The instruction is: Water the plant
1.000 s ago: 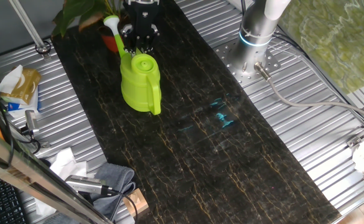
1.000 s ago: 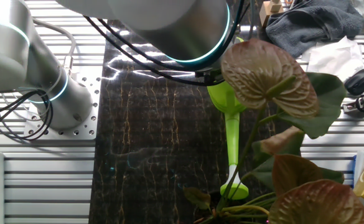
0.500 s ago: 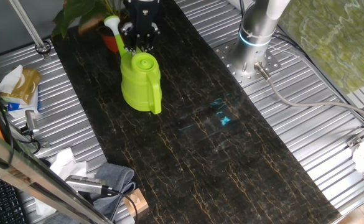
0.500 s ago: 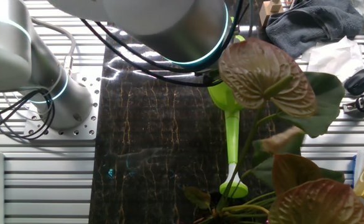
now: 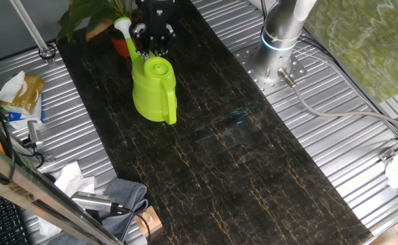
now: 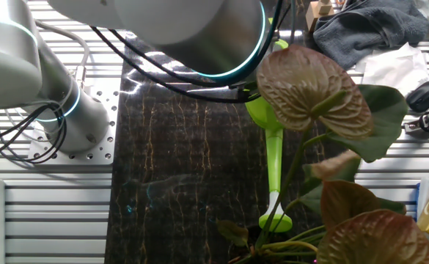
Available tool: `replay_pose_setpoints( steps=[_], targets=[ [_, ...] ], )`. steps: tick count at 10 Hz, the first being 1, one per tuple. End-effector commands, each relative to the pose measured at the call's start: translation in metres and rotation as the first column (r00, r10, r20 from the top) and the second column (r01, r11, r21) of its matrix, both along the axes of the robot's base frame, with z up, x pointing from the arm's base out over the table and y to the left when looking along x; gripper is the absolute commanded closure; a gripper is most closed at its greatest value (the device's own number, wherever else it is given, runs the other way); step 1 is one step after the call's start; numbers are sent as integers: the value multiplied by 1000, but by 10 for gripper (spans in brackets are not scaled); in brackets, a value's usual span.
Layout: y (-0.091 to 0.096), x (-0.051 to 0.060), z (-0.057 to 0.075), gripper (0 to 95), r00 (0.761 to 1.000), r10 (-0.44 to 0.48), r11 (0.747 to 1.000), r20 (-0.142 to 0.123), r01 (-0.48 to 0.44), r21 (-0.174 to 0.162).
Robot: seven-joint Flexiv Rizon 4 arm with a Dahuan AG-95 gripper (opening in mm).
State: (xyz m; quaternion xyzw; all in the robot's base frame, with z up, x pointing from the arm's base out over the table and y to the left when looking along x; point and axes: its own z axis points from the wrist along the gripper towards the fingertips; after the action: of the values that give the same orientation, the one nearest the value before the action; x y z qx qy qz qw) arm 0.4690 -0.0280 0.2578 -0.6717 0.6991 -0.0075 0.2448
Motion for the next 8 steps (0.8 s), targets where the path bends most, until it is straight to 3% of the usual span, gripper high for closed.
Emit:
replay_pose_setpoints(
  steps=[1, 8],
  targets=[
    [0, 1, 1, 950, 1000, -4, 1000, 8, 4, 8],
    [0, -1, 5, 950, 1000, -5, 999, 18, 4, 34]
  ],
)
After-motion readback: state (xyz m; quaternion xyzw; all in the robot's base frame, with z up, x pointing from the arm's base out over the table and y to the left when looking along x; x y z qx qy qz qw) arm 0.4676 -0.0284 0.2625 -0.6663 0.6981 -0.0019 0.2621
